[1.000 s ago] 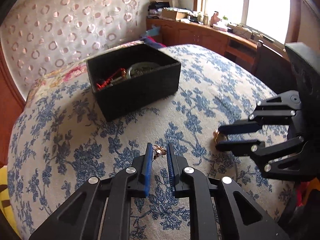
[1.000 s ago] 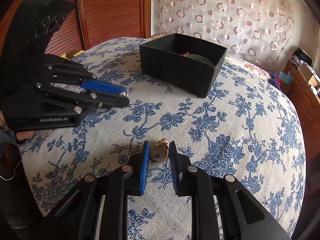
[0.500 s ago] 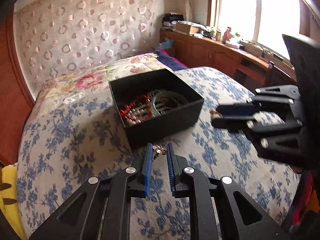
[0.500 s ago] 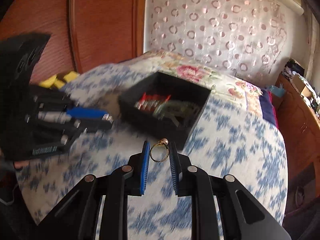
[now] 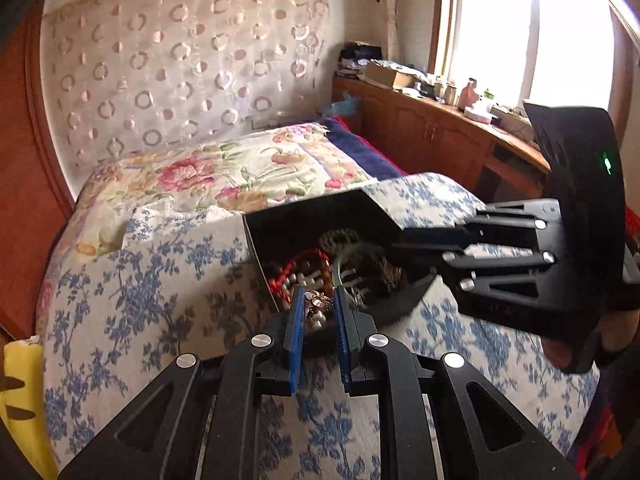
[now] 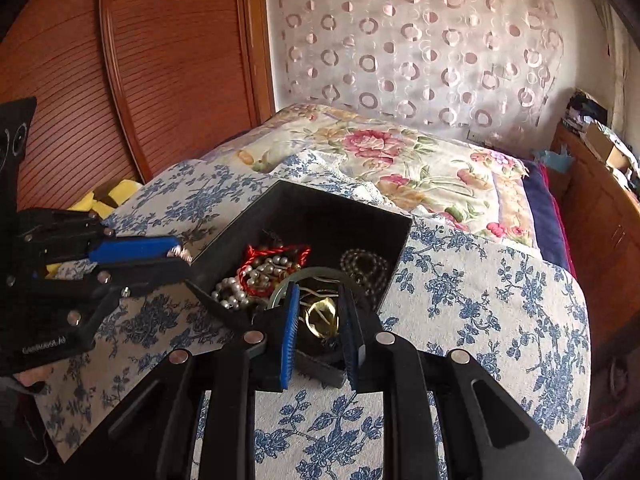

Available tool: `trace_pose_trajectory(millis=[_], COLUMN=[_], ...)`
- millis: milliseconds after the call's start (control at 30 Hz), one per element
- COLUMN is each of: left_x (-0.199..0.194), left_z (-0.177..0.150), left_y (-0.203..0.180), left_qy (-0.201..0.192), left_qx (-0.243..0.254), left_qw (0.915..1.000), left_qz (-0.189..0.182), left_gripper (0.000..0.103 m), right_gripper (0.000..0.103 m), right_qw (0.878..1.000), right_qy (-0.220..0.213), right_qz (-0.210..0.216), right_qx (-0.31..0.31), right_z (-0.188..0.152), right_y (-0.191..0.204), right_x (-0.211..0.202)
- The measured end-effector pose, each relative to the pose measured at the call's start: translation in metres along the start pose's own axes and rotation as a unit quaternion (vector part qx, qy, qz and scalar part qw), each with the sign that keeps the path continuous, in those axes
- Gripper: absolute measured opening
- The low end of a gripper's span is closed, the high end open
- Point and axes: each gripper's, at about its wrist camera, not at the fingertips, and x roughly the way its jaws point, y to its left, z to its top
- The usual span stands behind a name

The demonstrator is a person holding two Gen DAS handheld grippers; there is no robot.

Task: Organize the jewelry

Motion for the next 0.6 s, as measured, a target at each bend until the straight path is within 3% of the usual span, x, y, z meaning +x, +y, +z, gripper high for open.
trace_pose_trajectory(millis=[300, 333, 367, 400, 467, 533, 567, 600], left_x=[0.013, 0.013, 0.013, 0.011, 0.007, 0.003, 0.001, -0.003], left_z=[0.009, 0.010, 0.010, 0.010, 0.008, 0.005, 0.002, -0.002], left_y=[-0.002, -0.003, -0.003, -0.004, -0.005, -0.005, -0.005, -0.005], left_qy=[-0.004, -0.004, -0.005, -0.009, -0.013, -0.016, -0.019, -0.023], left_qx=[-0.006, -0.006, -0.007, -0.007, -0.008, -0.012, -0.014, -0.016], left_qw=[0.9999, 0.9999, 0.9998, 0.9997, 0.9994, 0.9991, 0.9987, 0.9982], left_qz=[0.012, 0.015, 0.019, 0.024, 0.029, 0.037, 0.044, 0.053], left_gripper=[0.017, 0.021, 0.036, 0.043, 0.046, 0.063, 0.077, 0.080], right_gripper=[0.023, 0.023, 0.023, 0.023, 0.023, 0.023, 0.023, 0.023], right_qw=[1.000, 1.000, 1.000, 1.000, 0.999, 0.999, 0.999, 0.998], right_qy=[-0.014, -0.016, -0.019, -0.023, -0.032, -0.038, -0.044, -0.049], right_qz=[-0.009, -0.010, -0.012, -0.013, -0.012, -0.011, -0.013, -0.014], right_qx=[0.009, 0.010, 0.011, 0.013, 0.020, 0.025, 0.027, 0.029], right_z=[-0.009, -0.010, -0.012, -0.013, -0.016, -0.020, -0.022, -0.023], right_y=[-0.007, -0.007, -0.007, -0.008, -0.009, -0.010, -0.009, -0.008], right_x=[-0.014, -0.016, -0.019, -0.022, -0.029, -0.034, -0.038, -0.041])
